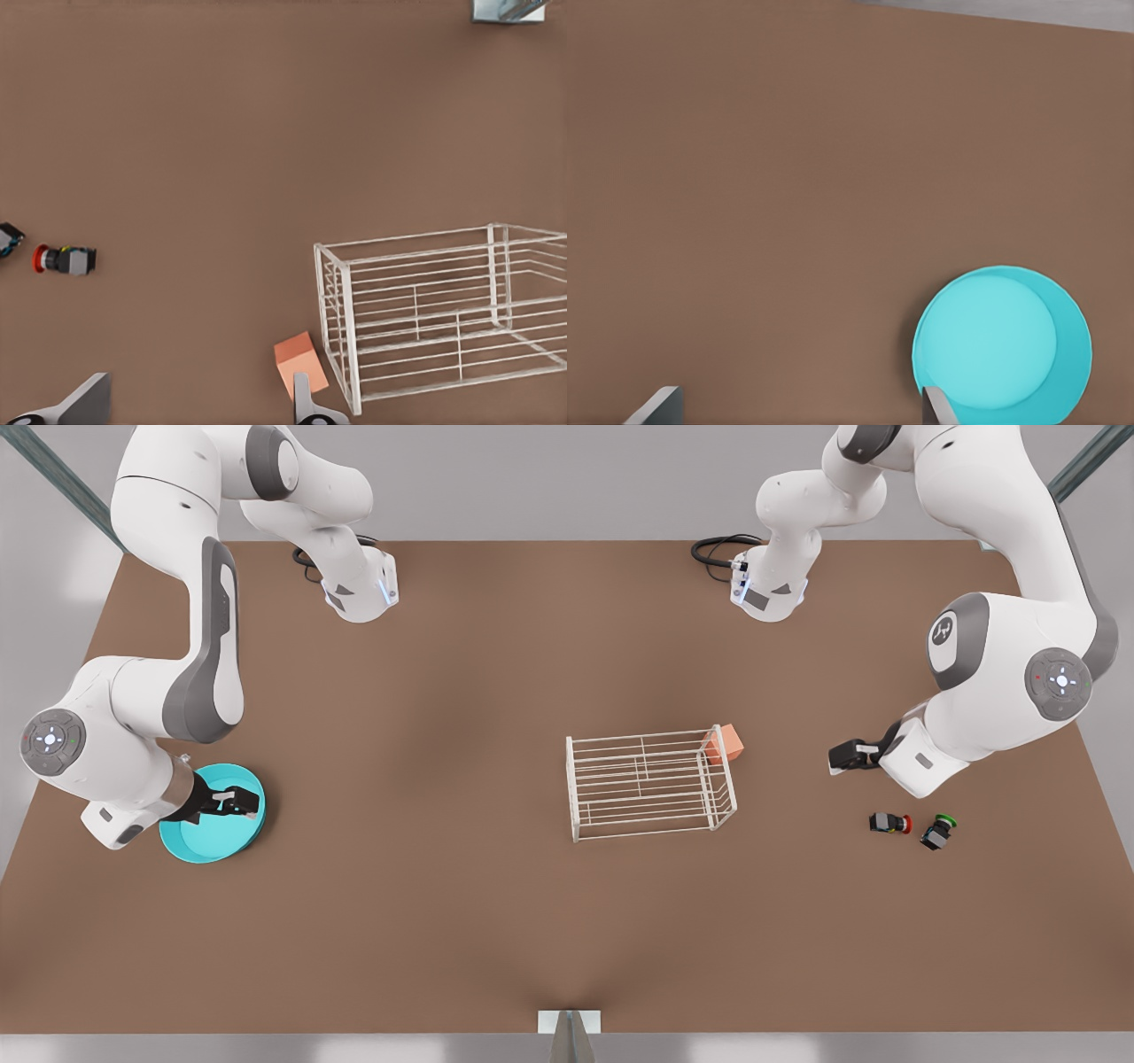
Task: Place the plate on the shelf with right arm and place the red button switch in the plate with left arm
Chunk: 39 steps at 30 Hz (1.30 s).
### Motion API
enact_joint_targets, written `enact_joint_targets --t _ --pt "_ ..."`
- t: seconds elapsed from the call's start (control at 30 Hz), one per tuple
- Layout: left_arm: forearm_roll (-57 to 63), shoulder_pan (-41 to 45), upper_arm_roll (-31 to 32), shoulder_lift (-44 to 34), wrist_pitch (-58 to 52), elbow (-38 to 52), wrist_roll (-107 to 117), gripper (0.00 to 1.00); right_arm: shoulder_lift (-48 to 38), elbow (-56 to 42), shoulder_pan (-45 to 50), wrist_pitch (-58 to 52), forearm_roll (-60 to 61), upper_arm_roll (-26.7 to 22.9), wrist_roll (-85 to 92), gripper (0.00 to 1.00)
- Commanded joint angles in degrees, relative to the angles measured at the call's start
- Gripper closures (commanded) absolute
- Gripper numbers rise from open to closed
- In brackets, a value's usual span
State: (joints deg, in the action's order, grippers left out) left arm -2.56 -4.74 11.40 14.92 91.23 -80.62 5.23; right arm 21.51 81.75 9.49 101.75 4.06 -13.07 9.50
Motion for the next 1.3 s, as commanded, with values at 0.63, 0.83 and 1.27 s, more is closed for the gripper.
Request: enact_joint_targets --t 0.63,0.83,1.27 --pt "2.5 0.3 0.5 3.8 0.9 0.5 4.9 0.00 -0.6 19.7 -11.8 11.7 2.7 0.7 29.2 0.00" --pt "2.3 -2.8 -0.8 3.2 -0.4 -0.5 5.5 0.00 3.2 21.3 -18.8 23.0 8.9 0.7 51.1 0.00" --pt "1.9 -5.1 -1.1 2.7 -3.2 -1.5 6.5 0.00 16.2 10.9 -36.2 25.9 9.6 9.6 57.9 0.00"
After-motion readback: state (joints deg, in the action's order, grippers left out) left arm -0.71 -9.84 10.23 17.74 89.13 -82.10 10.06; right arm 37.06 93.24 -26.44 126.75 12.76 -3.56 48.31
